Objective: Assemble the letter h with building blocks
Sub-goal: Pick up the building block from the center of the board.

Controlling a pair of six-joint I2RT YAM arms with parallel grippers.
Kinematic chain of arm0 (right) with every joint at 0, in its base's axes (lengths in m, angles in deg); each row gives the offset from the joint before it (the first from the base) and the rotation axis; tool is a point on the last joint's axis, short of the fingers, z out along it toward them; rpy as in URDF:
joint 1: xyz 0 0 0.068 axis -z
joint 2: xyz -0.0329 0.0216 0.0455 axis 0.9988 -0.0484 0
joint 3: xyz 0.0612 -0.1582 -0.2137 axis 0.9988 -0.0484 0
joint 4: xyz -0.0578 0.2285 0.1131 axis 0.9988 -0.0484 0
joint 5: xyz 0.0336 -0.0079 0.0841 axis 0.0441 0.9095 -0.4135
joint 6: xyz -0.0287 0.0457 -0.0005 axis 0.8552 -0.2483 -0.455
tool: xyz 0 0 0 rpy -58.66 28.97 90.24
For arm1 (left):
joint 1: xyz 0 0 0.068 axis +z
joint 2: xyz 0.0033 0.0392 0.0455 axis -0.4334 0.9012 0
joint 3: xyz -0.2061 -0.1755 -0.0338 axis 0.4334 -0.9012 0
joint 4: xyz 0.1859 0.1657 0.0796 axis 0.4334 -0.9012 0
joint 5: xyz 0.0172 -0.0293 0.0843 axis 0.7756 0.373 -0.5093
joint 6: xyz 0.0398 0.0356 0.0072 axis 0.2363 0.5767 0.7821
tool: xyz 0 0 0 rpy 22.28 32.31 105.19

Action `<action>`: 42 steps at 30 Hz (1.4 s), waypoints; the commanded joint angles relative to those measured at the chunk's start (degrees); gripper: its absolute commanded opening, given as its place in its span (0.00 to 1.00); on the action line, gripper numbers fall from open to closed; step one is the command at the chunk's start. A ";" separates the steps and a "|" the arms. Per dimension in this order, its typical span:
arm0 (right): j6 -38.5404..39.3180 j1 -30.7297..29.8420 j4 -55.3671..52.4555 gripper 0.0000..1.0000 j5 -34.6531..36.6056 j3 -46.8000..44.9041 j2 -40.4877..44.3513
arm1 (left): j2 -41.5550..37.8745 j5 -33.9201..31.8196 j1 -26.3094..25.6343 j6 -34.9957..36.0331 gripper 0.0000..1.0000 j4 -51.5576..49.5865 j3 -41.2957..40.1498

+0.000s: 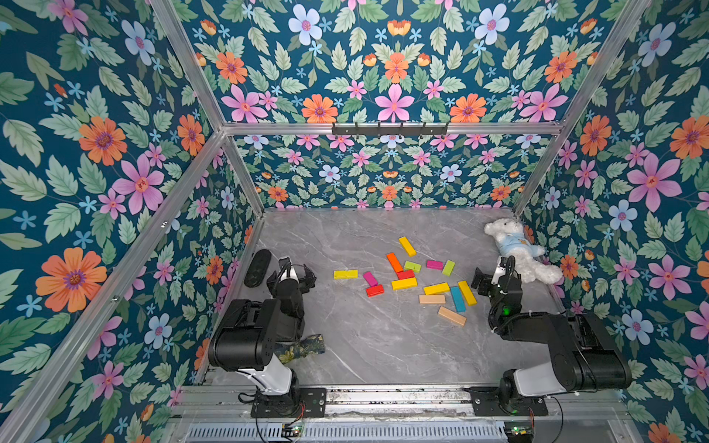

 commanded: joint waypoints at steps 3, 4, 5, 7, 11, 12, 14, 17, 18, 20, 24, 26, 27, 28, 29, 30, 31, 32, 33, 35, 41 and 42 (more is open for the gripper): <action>0.49 -0.03 2.20 0.99 0.57 0.18 -0.05 | -0.09 -0.15 0.08 0.31 1.00 1.57 -0.08; 0.49 -0.04 2.18 0.99 0.55 0.21 -0.06 | -0.14 -0.15 0.12 0.31 1.00 1.56 -0.08; 0.49 -0.01 2.17 0.99 0.57 0.17 -0.06 | -0.14 -0.10 0.16 0.31 1.00 1.57 -0.09; 0.44 0.01 2.09 0.99 0.14 0.21 0.03 | -0.18 -0.14 0.15 0.31 1.00 1.57 -0.13; 0.31 0.10 2.00 0.99 0.13 0.24 0.03 | -0.10 0.07 0.26 0.22 1.00 1.22 0.10; 0.27 0.04 1.73 0.99 0.03 0.38 0.03 | -0.10 0.05 0.26 0.22 1.00 1.22 0.10; 0.58 0.08 2.04 0.99 -0.41 0.24 0.12 | -0.26 0.10 0.25 0.26 1.00 1.54 -0.17; 2.87 -0.81 -0.91 0.99 -2.35 0.60 3.24 | -3.26 -1.68 -0.40 1.38 1.00 -0.71 0.45; 3.19 -1.60 -3.09 0.99 -0.43 0.94 5.10 | -6.16 -2.80 -1.10 1.63 1.00 -5.83 1.94; 3.91 -3.11 -10.15 0.99 1.53 2.91 9.01 | -10.88 -3.62 -2.41 2.57 1.00 -16.92 6.19; 1.06 -6.60 -27.50 0.99 6.44 10.94 14.30 | -18.48 -4.88 -6.60 3.38 1.00 -20.17 8.50; -4.05 -7.21 -31.83 0.99 9.26 14.14 15.09 | -20.64 -4.70 -7.43 0.13 1.00 -19.02 8.86; -8.83 -7.20 -33.12 0.99 13.20 15.50 15.02 | -21.07 -4.19 -7.39 -2.75 1.00 -17.17 8.86; -15.63 -7.20 -35.11 0.99 19.11 16.88 14.74 | -21.02 -4.80 -7.39 -6.11 1.00 -15.44 9.05; -27.73 -7.20 -40.27 0.99 27.18 18.90 14.53 | -20.77 -7.36 -7.39 -12.42 1.00 -14.40 9.54; -44.76 -7.12 -54.42 0.99 31.07 22.14 15.18 | -21.04 -10.43 -7.35 -19.54 1.00 -15.52 10.41; -52.74 -6.29 -64.44 1.00 29.02 24.23 15.89 | -22.34 -12.91 -7.30 -26.04 1.00 -20.91 11.55; -46.48 -3.42 -61.37 1.00 18.27 23.58 17.01 | -24.20 -16.55 -7.30 -36.69 1.00 -31.21 13.49; -37.27 -1.05 -53.59 0.99 5.74 21.32 17.87 | -25.67 -19.32 -6.61 -48.26 1.00 -42.39 15.58; -37.50 -0.44 -47.27 0.99 -1.76 18.03 19.12 | -26.99 -12.78 -3.86 -52.02 0.99 -43.16 14.75; -40.59 -1.51 -46.34 0.99 -8.80 18.39 18.36 | -30.21 3.91 -2.56 -54.56 1.00 -39.48 13.24; -39.92 -2.99 -49.10 0.99 -9.37 20.72 16.88 | -29.58 7.05 -2.56 -53.10 1.00 -44.96 16.30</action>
